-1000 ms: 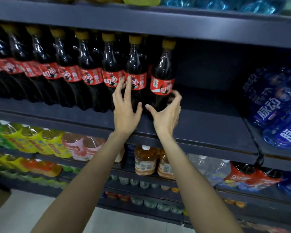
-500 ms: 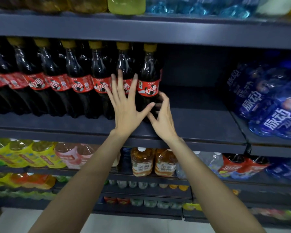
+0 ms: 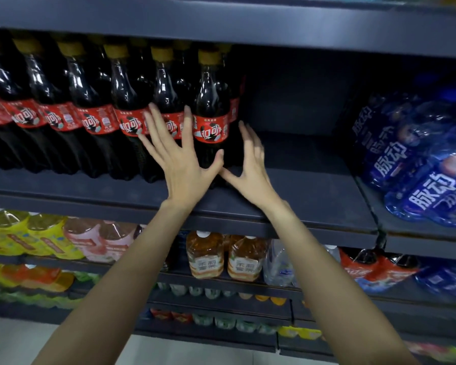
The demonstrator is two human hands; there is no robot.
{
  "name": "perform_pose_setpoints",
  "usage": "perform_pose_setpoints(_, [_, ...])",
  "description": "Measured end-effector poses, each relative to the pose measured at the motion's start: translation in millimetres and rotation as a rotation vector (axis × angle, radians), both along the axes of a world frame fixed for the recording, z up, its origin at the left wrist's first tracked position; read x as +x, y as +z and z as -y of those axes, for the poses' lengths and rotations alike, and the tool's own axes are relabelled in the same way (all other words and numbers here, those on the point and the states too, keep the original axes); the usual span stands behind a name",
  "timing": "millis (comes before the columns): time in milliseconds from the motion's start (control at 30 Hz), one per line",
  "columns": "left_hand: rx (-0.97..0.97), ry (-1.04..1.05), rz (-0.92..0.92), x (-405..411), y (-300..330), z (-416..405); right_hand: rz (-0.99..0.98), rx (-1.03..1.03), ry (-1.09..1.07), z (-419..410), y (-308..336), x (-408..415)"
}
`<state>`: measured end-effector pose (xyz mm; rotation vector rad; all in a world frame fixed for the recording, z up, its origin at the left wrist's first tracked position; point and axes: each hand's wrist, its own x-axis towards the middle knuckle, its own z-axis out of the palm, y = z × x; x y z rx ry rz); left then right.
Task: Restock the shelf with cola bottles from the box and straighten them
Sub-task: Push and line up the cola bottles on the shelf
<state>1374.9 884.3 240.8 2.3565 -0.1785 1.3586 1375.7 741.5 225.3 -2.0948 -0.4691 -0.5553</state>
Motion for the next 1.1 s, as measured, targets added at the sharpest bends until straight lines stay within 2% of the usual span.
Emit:
perform_pose_setpoints(100, [-0.03, 0.06, 0.063, -1.4, 3.8, 12.8, -0.103, 0.026, 0.085, 10.1, 1.2, 13.3])
perform_pose_setpoints(233, [0.033, 0.093, 0.087, 5.1, 3.1, 7.9, -0.162, 0.295, -0.145, 13.5, 10.8, 39.1])
perform_pose_setpoints(267, [0.053, 0.1, 0.09, 5.7, 1.9, 5.0, -0.209, 0.348, -0.137, 4.6, 13.3, 44.1])
perform_pose_setpoints(400, [0.08, 0.12, 0.078, 4.9, 2.7, -0.5, -0.316, 0.409, 0.124, -38.4, 13.7, 42.9])
perform_pose_setpoints(533, [0.086, 0.044, 0.069, 6.2, 4.6, -1.2, -0.356, 0.368, 0.254, -18.5, 15.7, 44.8])
perform_pose_setpoints(633, [0.081, -0.005, 0.096, 8.8, 3.7, -0.4, -0.386, 0.25, 0.327, 3.0, 15.6, 48.9])
perform_pose_setpoints(700, [0.078, -0.006, 0.107, 9.5, 3.3, 0.1, -0.335, 0.192, 0.265, 12.5, 17.3, 53.7])
perform_pose_setpoints(800, [0.091, -0.014, 0.113, 10.2, 2.3, -1.8, -0.275, 0.223, 0.099, 17.7, 23.4, 67.7])
perform_pose_setpoints(967, [0.097, -0.024, 0.112, 10.4, 1.9, -2.6, -0.321, 0.258, 0.188, -2.7, 21.4, 77.1])
perform_pose_setpoints(1100, [0.1, -0.029, 0.103, 11.5, 1.7, -2.4, -0.292, 0.261, 0.168, -0.6, 17.0, 79.0])
